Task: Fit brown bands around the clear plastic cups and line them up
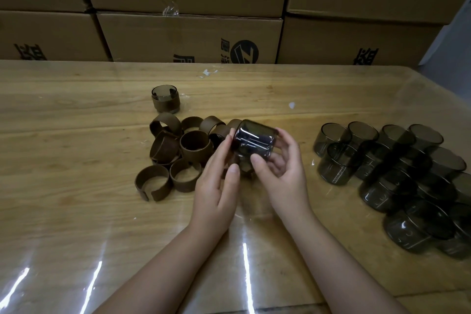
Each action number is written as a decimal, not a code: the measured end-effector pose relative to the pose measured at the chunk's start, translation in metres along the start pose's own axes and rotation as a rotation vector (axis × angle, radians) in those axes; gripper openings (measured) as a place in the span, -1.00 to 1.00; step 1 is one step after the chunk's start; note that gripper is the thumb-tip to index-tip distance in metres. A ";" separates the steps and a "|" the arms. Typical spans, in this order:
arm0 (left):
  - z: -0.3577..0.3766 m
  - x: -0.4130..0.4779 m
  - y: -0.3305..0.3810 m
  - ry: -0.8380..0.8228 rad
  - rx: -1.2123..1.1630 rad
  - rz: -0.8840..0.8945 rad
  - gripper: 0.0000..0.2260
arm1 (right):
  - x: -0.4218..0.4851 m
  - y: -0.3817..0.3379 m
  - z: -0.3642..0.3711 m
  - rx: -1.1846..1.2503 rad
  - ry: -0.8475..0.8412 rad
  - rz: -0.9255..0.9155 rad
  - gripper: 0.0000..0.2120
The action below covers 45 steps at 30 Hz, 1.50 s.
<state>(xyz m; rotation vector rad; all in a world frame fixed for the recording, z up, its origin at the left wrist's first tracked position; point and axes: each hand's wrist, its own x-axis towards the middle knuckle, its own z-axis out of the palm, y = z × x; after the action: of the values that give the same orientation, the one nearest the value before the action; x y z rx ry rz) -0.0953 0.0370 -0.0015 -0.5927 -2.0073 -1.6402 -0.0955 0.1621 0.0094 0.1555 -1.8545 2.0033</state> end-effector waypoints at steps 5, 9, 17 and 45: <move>0.000 0.003 0.000 -0.007 -0.045 -0.094 -0.63 | 0.000 -0.004 0.001 0.112 0.006 0.002 -0.47; -0.001 0.004 -0.002 -0.012 -0.062 -0.107 -0.54 | -0.004 -0.004 0.003 0.045 -0.092 -0.015 -0.43; -0.003 0.003 0.001 0.043 -0.051 -0.091 -0.50 | -0.006 0.004 0.004 -0.162 -0.182 -0.029 -0.51; -0.002 0.003 0.000 0.004 -0.101 -0.066 -0.59 | -0.005 0.001 0.002 -0.206 -0.169 0.039 -0.70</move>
<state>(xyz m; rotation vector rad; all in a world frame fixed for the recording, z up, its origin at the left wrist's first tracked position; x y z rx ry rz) -0.0979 0.0349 0.0004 -0.5636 -1.9701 -1.7888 -0.0917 0.1585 0.0068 0.2378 -2.1714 1.8596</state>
